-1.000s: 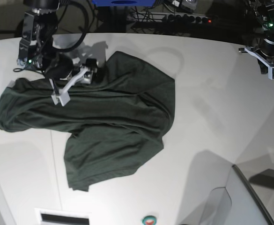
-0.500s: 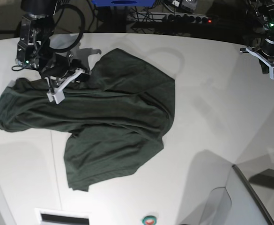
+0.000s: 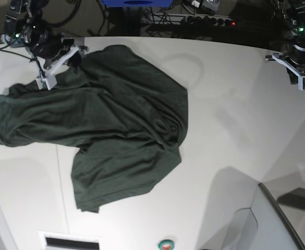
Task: Layout the t-shirt on the table in an organized manner, then fold the t-shirt properly
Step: 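Grasp the shirt edge with the right gripper and drag it outward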
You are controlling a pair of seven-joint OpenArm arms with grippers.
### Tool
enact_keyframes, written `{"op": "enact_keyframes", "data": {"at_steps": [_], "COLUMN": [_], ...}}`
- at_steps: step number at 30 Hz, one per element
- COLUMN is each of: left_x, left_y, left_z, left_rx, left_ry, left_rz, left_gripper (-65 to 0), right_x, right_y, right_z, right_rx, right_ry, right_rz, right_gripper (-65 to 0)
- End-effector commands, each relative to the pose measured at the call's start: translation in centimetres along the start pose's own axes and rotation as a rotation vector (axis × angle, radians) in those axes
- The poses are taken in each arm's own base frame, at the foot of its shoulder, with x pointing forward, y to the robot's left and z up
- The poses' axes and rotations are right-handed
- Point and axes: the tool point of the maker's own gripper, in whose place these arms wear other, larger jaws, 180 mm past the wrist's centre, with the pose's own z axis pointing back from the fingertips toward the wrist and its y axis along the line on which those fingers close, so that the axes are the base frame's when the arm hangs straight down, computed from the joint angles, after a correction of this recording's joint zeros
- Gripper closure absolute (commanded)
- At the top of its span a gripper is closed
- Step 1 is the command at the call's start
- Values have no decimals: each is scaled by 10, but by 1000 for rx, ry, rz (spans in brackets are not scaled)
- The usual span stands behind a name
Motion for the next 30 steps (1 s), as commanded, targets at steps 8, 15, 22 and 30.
{"op": "enact_keyframes", "data": {"at_steps": [8, 15, 22, 30], "left_x": [15, 15, -7, -28], "left_y": [-35, -14, 81, 112], "left_z": [-2, -2, 9, 13], "left_rx": [-87, -42, 184, 242], "left_ry": [-44, -41, 6, 61], "left_rz": [-47, -51, 29, 43], "left_gripper": [0, 0, 0, 0], "right_x": [-9, -21, 27, 54], "right_y": [-31, -52, -49, -15], "right_z": [17, 34, 48, 18], "right_rx": [-68, -129, -236, -334], "right_ry": [14, 52, -95, -33], "right_rz": [-81, -116, 154, 634], "right_gripper": [-15, -245, -329, -333]}}
